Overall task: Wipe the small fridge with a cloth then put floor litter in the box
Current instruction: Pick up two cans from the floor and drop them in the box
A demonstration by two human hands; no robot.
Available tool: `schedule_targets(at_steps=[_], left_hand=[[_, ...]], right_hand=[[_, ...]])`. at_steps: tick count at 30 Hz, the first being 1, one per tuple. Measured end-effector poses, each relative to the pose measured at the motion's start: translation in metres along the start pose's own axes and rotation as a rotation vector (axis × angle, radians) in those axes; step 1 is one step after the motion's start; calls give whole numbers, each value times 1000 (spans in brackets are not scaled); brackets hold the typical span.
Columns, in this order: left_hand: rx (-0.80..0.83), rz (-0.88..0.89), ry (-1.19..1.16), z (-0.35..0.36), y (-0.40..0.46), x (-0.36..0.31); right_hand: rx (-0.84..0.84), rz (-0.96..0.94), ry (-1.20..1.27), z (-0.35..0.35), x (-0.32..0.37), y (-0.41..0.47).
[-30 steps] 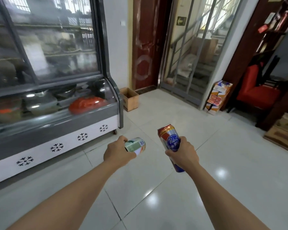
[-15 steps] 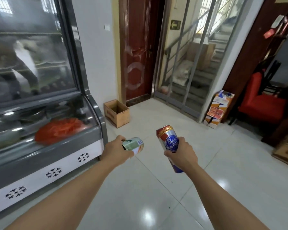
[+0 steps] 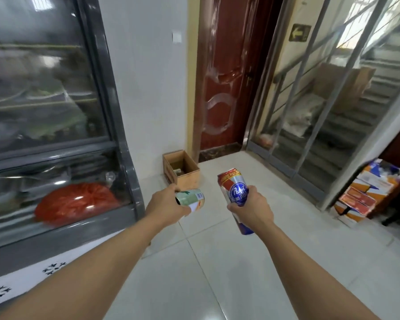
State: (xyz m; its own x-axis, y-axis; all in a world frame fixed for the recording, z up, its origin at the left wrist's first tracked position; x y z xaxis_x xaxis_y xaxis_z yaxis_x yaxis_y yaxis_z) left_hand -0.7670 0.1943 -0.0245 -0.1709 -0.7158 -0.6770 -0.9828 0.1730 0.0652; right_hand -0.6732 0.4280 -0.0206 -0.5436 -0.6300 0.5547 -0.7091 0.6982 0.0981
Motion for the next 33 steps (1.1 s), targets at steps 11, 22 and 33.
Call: schedule_targets(at_steps=[11, 22, 33], left_hand=[[-43, -137, 28, 82, 263, -22], [-92, -173, 70, 156, 498, -62], [-221, -427, 55, 188, 657, -32]], right_hand=[[52, -60, -80, 90, 50, 267], [116, -108, -113, 176, 84, 518], [359, -280, -115, 303, 162, 705]])
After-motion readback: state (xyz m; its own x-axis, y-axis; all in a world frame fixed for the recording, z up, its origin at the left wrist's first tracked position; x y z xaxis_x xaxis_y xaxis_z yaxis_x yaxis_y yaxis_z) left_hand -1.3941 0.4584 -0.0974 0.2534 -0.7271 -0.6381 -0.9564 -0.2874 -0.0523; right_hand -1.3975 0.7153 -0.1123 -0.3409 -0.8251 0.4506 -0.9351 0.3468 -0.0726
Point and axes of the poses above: each hand's wrist, its own y-axis towards the middle knuckle, its own z-axis out of the palm, x = y × z, the point moved 9 cm from there along y, towards the middle knuckle, and after that the axes turned 13 degrees about -x, right-handed, at the moved point
